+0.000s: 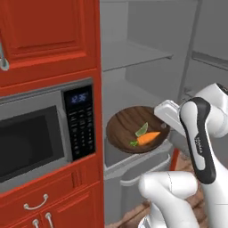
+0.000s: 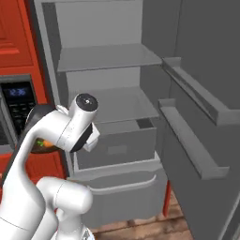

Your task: Place the bowl with the carrot and lemon wedge on the top shelf of the fridge. Place the bowl with the chicken drumstick and fish on the second highest shelf of the fridge.

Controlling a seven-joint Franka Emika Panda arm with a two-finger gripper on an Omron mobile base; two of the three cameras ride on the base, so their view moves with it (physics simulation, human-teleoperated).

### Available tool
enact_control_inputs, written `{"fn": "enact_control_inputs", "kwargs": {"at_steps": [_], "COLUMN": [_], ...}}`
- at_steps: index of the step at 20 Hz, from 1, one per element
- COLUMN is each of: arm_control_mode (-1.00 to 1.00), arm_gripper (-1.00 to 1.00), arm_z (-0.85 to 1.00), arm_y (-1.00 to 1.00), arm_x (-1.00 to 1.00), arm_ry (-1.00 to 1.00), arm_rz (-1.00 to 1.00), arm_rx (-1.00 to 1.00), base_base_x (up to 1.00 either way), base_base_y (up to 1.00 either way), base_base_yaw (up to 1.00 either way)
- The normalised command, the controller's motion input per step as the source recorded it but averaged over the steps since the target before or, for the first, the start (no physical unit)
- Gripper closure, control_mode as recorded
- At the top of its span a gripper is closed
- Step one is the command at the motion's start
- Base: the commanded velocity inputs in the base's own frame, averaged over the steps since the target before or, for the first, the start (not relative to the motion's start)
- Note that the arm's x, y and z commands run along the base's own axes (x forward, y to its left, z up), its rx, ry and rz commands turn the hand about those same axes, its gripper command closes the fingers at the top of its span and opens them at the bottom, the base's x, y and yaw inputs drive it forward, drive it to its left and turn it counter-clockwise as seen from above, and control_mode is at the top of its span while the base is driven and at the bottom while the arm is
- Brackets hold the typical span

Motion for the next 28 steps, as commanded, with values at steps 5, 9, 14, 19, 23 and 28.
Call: {"fn": "enact_control_inputs", "kwargs": {"at_steps": [5,9,14,19,23,28], "arm_control_mode": [1.00,1.00,1.00,1.00,-1.00,-1.00], "arm_gripper": [1.00,1.00,1.00,1.00,1.00,1.00], "arm_z": [0.00,0.00,0.00,0.00,0.02,0.46], "arm_y": [0.00,0.00,0.00,0.00,0.00,-0.08], "arm_x": [0.00,0.00,0.00,0.00,0.00,-0.08], "arm_ry": [0.00,0.00,0.00,0.00,0.00,-0.09], "arm_rz": [0.00,0.00,0.00,0.00,-0.01,-0.16], "arm_rx": [0.00,0.00,0.00,0.00,0.00,0.04], "base_base_x": [0.50,0.44,0.61,0.41,0.01,0.00], "base_base_y": [-0.51,-0.57,-0.41,-0.18,0.00,0.00], "base_base_yaw": [0.58,0.32,0.21,0.08,0.00,0.00]}}
